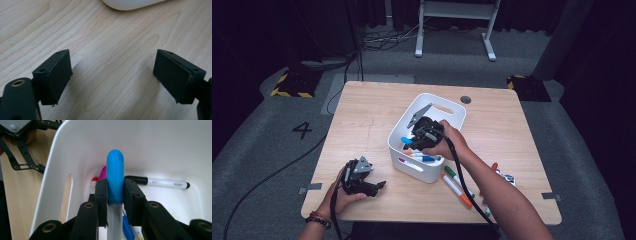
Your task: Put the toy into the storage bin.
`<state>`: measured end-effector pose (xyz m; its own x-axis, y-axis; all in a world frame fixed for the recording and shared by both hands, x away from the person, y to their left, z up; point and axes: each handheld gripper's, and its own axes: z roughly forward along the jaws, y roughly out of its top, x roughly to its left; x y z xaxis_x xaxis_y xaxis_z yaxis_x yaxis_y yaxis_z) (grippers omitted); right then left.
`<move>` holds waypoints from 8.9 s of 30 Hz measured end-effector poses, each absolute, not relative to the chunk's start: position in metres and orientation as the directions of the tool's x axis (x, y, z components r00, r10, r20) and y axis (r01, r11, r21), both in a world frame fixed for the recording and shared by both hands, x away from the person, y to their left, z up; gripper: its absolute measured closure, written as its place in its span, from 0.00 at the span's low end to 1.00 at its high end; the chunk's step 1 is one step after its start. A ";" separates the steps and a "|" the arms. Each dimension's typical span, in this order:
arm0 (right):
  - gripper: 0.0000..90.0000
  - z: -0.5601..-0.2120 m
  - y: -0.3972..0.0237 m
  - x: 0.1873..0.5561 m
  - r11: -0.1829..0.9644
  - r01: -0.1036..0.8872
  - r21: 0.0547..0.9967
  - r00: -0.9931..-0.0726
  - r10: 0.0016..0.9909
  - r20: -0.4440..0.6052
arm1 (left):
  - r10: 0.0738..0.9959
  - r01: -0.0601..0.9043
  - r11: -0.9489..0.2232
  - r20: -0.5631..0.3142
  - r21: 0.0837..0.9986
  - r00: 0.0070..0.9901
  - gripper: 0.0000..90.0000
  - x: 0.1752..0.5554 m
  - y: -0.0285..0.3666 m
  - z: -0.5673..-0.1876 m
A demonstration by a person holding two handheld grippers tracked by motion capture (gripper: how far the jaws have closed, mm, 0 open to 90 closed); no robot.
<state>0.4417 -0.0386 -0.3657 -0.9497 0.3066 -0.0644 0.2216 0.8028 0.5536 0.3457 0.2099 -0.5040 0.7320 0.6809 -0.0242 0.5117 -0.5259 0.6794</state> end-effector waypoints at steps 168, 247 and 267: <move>0.83 -0.299 -0.120 0.418 0.510 0.149 0.847 -0.883 0.454 -0.118 | 0.685 0.514 -0.523 -0.024 0.680 0.728 0.17 0.345 0.210 -0.504; 0.43 -0.364 -0.202 0.364 0.571 0.135 0.810 -0.866 0.465 -0.184 | 0.684 0.515 -0.523 -0.025 0.679 0.729 0.17 0.345 0.210 -0.504; 0.48 -0.474 -0.219 0.320 0.642 0.381 0.665 -0.867 0.498 0.016 | 0.683 0.517 -0.520 -0.032 0.680 0.729 0.17 0.345 0.209 -0.504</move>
<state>0.3201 -0.2190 -0.4740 -0.8670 0.4981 0.0161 0.3812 0.6419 0.6653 0.3453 0.2092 -0.5043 0.7294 0.6833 -0.0321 0.5171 -0.5202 0.6797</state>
